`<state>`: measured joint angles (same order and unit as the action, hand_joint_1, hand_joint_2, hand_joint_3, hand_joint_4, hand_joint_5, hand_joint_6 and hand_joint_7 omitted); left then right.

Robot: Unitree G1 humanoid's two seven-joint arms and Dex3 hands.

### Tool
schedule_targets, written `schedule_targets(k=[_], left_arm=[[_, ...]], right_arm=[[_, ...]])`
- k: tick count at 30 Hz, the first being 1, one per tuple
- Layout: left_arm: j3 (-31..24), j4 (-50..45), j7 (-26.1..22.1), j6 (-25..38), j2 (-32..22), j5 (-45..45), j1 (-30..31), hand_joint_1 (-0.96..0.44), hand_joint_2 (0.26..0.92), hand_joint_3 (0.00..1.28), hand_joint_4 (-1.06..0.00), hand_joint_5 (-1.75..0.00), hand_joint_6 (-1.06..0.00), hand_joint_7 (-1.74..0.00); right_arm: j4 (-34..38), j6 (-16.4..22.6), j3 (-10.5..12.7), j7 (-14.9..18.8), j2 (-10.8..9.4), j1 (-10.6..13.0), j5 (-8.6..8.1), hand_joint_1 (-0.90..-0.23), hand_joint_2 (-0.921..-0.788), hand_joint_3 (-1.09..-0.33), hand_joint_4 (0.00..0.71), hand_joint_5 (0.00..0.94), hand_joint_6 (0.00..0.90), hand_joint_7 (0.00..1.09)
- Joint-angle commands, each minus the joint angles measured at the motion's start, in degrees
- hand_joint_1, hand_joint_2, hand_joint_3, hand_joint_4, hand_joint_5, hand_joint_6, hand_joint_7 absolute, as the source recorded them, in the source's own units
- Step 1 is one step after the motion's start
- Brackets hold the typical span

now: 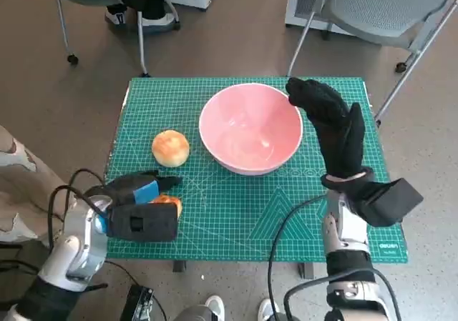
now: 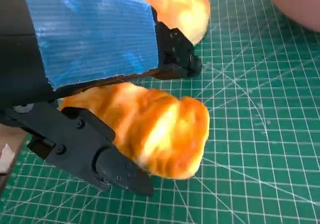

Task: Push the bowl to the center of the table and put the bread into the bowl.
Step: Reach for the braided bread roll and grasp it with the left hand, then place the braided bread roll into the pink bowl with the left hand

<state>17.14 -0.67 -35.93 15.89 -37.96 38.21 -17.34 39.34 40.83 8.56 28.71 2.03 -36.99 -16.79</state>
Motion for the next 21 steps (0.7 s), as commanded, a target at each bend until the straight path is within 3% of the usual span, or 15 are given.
schedule_targets(k=[1, 3, 6, 13, 15, 21], left_arm=[[0.1, 0.7, 2.4, -1.3, -0.4, 0.7, 0.9, 0.12, 0.791, 0.23, -0.63, -1.04, -0.65, -0.70], [-0.5, 0.0, 4.9, -2.7, -0.7, 0.9, 2.1, 0.05, 0.663, 0.53, -0.59, -1.37, -0.66, -0.92], [-1.4, -1.2, 7.0, -4.3, -1.2, 0.5, 3.4, 0.02, 0.635, 0.61, -0.58, -1.48, -0.67, -1.00], [-4.6, -4.7, 6.9, -6.3, -2.2, -2.4, 5.2, 0.00, 0.735, 0.43, -0.62, -1.42, -0.66, -1.03], [-5.7, -6.2, 6.3, -6.6, -2.6, -3.7, 5.8, 0.00, 0.791, 0.32, -0.65, -1.35, -0.65, -1.05], [-9.5, -12.1, 3.8, -6.5, -3.7, -7.7, 7.2, 0.00, 0.829, 0.23, -0.69, -1.23, -0.65, -1.11]], right_arm=[[-0.3, -0.9, 0.0, -0.2, 0.1, 1.9, 0.11, -0.653, -0.921, -0.791, 0.212, 0.000, 0.081, 0.46], [-0.3, -0.9, 0.0, -0.3, 0.1, 1.9, 0.15, -0.650, -0.921, -0.791, 0.212, 0.001, 0.081, 0.46], [-0.5, -0.9, 0.0, -0.4, 0.1, 2.0, 0.22, -0.649, -0.921, -0.791, 0.213, 0.001, 0.081, 0.47], [-0.1, -0.8, 0.1, -0.3, 0.1, 1.8, 0.23, -0.646, -0.921, -0.792, 0.213, 0.001, 0.081, 0.47], [0.1, -0.8, 0.1, -0.3, 0.1, 1.7, 0.14, -0.645, -0.921, -0.792, 0.213, 0.001, 0.081, 0.47], [0.3, -1.0, 0.2, -0.2, 0.0, 1.6, 0.01, -0.647, -0.921, -0.792, 0.215, 0.002, 0.081, 0.47]])
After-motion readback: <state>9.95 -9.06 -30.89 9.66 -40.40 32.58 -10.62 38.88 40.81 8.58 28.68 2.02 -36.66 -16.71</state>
